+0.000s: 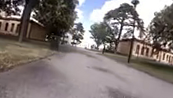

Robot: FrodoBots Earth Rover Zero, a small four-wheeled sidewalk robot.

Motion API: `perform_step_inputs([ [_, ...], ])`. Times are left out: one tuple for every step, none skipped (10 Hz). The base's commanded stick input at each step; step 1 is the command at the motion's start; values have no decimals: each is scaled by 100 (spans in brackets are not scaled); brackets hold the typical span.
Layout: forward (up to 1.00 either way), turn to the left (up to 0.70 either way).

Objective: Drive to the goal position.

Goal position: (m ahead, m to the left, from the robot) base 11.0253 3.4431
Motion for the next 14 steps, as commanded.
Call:
perform_step_inputs([
  [70,0],
  [70,0],
  [70,0],
  [70,0],
  [70,0],
  [70,0],
  [70,0],
  [70,0],
  [70,0],
  [70,0],
  [70,0],
  [70,0],
  [70,0],
  [70,0],
])
